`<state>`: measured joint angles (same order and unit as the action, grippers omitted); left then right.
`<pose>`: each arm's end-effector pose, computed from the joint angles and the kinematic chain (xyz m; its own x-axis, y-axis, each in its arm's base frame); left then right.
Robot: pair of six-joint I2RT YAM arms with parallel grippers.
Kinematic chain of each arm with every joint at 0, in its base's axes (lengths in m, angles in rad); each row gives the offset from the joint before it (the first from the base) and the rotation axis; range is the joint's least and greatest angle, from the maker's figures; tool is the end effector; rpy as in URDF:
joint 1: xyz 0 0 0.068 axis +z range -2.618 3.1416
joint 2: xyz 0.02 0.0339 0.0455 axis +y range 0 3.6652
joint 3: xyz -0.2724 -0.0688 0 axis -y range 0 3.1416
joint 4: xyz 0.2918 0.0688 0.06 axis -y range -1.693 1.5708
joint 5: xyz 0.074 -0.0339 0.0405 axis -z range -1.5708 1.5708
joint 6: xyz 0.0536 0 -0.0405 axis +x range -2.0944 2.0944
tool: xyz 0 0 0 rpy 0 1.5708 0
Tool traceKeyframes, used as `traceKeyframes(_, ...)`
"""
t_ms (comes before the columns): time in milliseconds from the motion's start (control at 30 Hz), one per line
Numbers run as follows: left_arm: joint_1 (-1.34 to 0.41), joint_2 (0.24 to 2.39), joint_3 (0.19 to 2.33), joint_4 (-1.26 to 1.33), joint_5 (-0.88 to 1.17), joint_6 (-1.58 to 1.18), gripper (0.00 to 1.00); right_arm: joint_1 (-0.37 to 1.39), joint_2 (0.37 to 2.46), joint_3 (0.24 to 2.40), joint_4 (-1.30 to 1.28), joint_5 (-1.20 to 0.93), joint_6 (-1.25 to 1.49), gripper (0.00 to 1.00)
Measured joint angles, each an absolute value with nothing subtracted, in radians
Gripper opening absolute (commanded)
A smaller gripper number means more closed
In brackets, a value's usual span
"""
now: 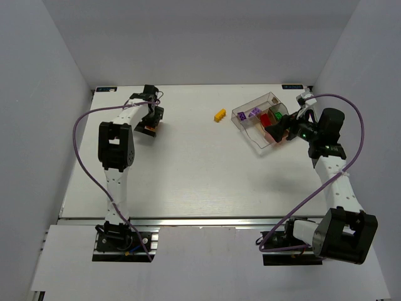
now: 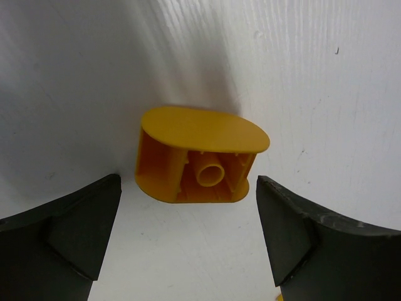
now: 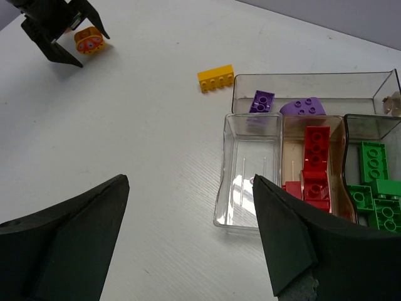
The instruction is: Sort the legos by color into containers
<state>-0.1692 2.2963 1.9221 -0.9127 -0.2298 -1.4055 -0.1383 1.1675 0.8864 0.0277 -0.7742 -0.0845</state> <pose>0.5241 -0.0772 0.1453 -0.2554 -0.9307 -0.2618 -0.9167 0.3191 -0.2403 0.3209 -0.0068 0.3126 -0.1992 -0.0332 -0.9794 -0.5907 0.8015 0.0929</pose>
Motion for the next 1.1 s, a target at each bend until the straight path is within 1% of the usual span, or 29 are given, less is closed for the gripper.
traceKeyframes(400, -0.124, 2.293, 1.920, -0.923, -0.291, -1.443, 0.98, -0.163, 1.166, 0.886, 0.034, -0.801, -0.076, 0.85)
traceKeyframes(533, -0.106, 2.293, 1.921, -0.920, -0.296, -1.442, 0.92, -0.167, 1.166, 0.886, 0.034, -0.809, -0.072, 0.85)
traceKeyframes(600, -0.099, 2.293, 1.923, -0.920, -0.294, -1.441, 0.92, -0.171, 1.166, 0.886, 0.035, -0.812, -0.069, 0.85)
traceKeyframes(633, -0.097, 2.293, 1.925, -0.920, -0.291, -1.441, 0.92, -0.172, 1.166, 0.886, 0.035, -0.812, -0.068, 0.85)
traceKeyframes(767, -0.094, 2.293, 1.925, -0.913, -0.261, -1.433, 0.98, -0.176, 1.166, 0.885, 0.037, -0.815, -0.065, 0.85)
traceKeyframes(1000, -0.095, 2.294, 1.925, -0.899, -0.198, -1.394, 0.98, -0.178, 1.166, 0.885, 0.050, -0.815, -0.059, 0.85)
traceKeyframes(1100, -0.095, 2.295, 1.925, -0.891, -0.185, -1.384, 0.94, -0.178, 1.165, 0.885, 0.055, -0.815, -0.059, 0.85)
